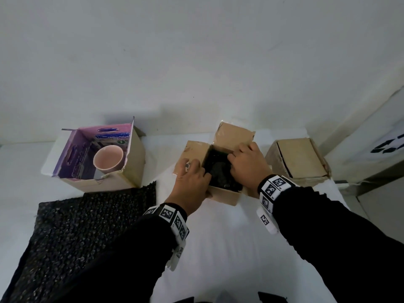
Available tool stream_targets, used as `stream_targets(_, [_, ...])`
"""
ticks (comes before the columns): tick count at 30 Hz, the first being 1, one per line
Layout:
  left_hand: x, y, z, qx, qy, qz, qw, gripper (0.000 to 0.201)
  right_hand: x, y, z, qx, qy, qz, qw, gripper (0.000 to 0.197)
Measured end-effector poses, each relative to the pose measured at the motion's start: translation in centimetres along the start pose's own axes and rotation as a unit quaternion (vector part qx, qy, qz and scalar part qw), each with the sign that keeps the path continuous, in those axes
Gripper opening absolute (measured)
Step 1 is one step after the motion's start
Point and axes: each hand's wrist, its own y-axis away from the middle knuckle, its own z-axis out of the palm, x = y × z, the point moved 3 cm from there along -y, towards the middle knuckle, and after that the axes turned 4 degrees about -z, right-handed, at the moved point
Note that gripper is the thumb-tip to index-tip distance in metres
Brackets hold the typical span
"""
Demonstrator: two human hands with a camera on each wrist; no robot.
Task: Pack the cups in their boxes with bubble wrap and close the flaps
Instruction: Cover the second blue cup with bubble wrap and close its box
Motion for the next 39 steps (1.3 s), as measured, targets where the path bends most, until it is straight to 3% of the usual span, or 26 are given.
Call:
stream_targets(6, [0.0, 0.1, -0.6, 0.044, 0.027, 0.011, 0.999, 0.05, -1.1, 1.7, 1.2, -0.078, 0.007, 0.033, 0.996, 0.046])
stream_targets(10, [0.2, 0.7, -0.4, 0.063, 0.062, 0.022, 0.996, 0.06, -0.7, 1.6, 0.3, -0.046, 0.007, 0.013, 0.999, 0.03])
stream_targets(13, [0.2, 0.9, -0.5, 0.08, 0.061, 0.042, 0.994, 0.043, -0.6, 2.3, -0.5, -0.024, 0.033, 0.017, 0.999, 0.038])
stream_targets(18, [-0.1, 0.7, -0.5, 0.065, 0.054, 0.039, 0.996, 0.034, -1.3, 3.3, -0.7, -0.08, 0.024, 0.04, 0.996, 0.072])
stream_targets(21, [0.2, 0.7, -0.3, 0.075, 0.073, 0.059, 0.993, 0.036, -1.0, 3.7, -0.9, -0.114, 0.015, 0.032, 0.993, 0.066])
stream_targets(25, [0.6, 1.0, 0.1, 0.072, 0.105, 0.114, 0.985, 0.045, -1.4, 5.5, -0.8, -0.015, -0.021, 0.037, 0.999, 0.053])
stream_targets(28, [0.8, 1.2, 0.6, 0.076, 0.093, 0.132, 0.984, 0.035, -2.1, 7.4, -0.2, 0.057, -0.076, 0.036, 0.995, 0.058])
stream_targets(33, [2.1, 0.6, 0.1, 0.044, 0.066, 0.076, 0.994, 0.016, -3.1, 9.0, 1.1, 0.023, -0.068, 0.043, 0.996, 0.057])
stream_targets(35, [2.1, 0.4, 0.0, 0.03, 0.075, 0.067, 0.994, 0.025, -3.3, 8.9, 1.0, 0.008, -0.098, 0.054, 0.994, 0.058])
stream_targets(37, [1.2, 0.8, -0.1, 0.037, 0.113, 0.047, 0.992, 0.039, -3.0, 9.0, 0.4, 0.048, -0.184, 0.094, 0.977, 0.056])
stream_targets(39, [-0.1, 1.5, -0.2, 0.074, 0.174, -0.026, 0.982, 0.051, -2.5, 9.7, -0.4, 0.116, -0.262, 0.182, 0.941, 0.041])
